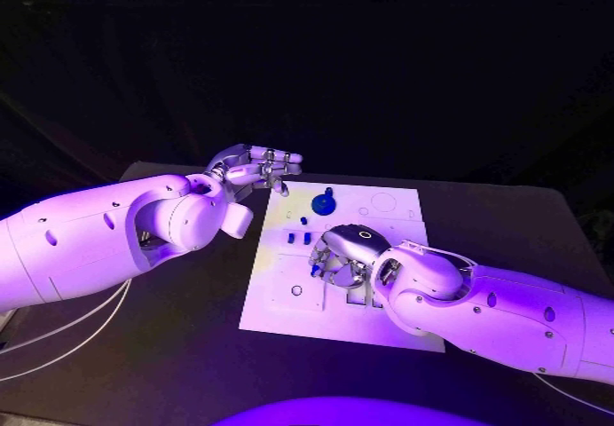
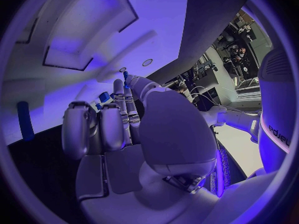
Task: Assemble the parts on the task board
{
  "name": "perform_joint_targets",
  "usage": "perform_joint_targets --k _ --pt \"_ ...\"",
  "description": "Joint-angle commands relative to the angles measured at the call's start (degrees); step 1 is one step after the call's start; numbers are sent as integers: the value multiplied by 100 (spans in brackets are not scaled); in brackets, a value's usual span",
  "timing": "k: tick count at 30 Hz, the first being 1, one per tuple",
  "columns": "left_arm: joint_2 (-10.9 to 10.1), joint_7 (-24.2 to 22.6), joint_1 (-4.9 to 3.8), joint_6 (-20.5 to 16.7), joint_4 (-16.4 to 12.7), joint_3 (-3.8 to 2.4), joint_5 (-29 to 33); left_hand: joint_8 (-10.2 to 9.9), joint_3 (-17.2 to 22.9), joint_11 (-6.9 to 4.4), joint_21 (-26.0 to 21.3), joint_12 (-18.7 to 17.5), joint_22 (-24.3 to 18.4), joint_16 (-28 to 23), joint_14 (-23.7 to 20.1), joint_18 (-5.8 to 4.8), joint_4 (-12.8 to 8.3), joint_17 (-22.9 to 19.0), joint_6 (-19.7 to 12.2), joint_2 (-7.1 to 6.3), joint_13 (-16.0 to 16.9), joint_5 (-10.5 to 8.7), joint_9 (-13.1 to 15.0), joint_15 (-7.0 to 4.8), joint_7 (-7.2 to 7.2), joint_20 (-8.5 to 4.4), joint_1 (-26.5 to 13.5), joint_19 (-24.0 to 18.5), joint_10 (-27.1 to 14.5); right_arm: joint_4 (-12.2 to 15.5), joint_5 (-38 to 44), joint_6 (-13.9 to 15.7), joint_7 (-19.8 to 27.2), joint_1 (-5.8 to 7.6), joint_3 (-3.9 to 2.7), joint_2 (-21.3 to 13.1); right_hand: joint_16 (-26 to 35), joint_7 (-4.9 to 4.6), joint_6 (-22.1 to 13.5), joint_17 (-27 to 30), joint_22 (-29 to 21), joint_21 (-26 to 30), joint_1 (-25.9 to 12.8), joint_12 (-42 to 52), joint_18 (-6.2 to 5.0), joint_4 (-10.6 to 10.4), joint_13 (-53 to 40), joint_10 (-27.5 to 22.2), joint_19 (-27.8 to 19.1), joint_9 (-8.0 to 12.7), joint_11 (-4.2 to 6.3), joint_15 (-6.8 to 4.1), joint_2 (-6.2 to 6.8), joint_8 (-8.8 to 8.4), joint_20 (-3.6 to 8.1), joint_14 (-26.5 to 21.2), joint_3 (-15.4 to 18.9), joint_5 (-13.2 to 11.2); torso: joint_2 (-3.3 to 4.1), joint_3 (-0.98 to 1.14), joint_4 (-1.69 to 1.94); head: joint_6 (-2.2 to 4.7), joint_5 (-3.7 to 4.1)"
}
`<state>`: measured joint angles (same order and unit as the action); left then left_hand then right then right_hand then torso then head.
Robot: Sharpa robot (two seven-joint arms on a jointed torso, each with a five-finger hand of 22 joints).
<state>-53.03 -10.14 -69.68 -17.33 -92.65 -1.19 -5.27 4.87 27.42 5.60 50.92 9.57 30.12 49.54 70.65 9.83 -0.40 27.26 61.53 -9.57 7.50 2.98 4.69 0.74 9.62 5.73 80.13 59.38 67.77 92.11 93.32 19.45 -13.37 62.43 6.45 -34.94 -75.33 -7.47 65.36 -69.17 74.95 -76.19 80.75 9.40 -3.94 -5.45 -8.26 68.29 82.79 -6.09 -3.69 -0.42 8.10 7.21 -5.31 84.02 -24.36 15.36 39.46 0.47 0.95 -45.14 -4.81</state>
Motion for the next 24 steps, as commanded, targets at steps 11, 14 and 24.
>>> perform_joint_targets --k 11,14,24 --pt "13 16 -7 111 -19 -4 -88 -29 -17 -14 -24 30 -7 -29 -45 75 -19 -9 -12 49 9 -3 -9 0 21 10 12 -24 -38 -39 75 -256 -25 -12 5 18 3 -7 21 13 742 2 -50 -32 71 -14 9 39 37 -6 -7 -37 6 -23 8 188 -20 14 -2 1 -1 -29 -38" --pt "12 19 -7 115 -18 -4 -89 -29 -17 -14 -24 30 -7 -29 -45 75 -19 -9 -12 49 9 -3 -9 0 21 10 12 -24 -38 -47 92 -262 -49 -12 5 21 3 -7 21 13 742 2 -50 -32 71 -14 9 39 37 -6 -7 -37 6 -23 8 188 -20 14 -3 2 -2 -29 -40" --pt "7 32 -7 128 -24 -4 -90 -29 -17 -14 -24 30 -7 -29 -45 75 -19 -9 -12 49 9 -3 -9 0 21 10 12 -24 -38 -100 114 -331 -69 -22 9 91 5 -6 20 16 747 -7 -57 -34 73 -14 10 39 41 -6 -6 -37 5 -25 8 187 -19 17 4 -1 -3 -28 -44"
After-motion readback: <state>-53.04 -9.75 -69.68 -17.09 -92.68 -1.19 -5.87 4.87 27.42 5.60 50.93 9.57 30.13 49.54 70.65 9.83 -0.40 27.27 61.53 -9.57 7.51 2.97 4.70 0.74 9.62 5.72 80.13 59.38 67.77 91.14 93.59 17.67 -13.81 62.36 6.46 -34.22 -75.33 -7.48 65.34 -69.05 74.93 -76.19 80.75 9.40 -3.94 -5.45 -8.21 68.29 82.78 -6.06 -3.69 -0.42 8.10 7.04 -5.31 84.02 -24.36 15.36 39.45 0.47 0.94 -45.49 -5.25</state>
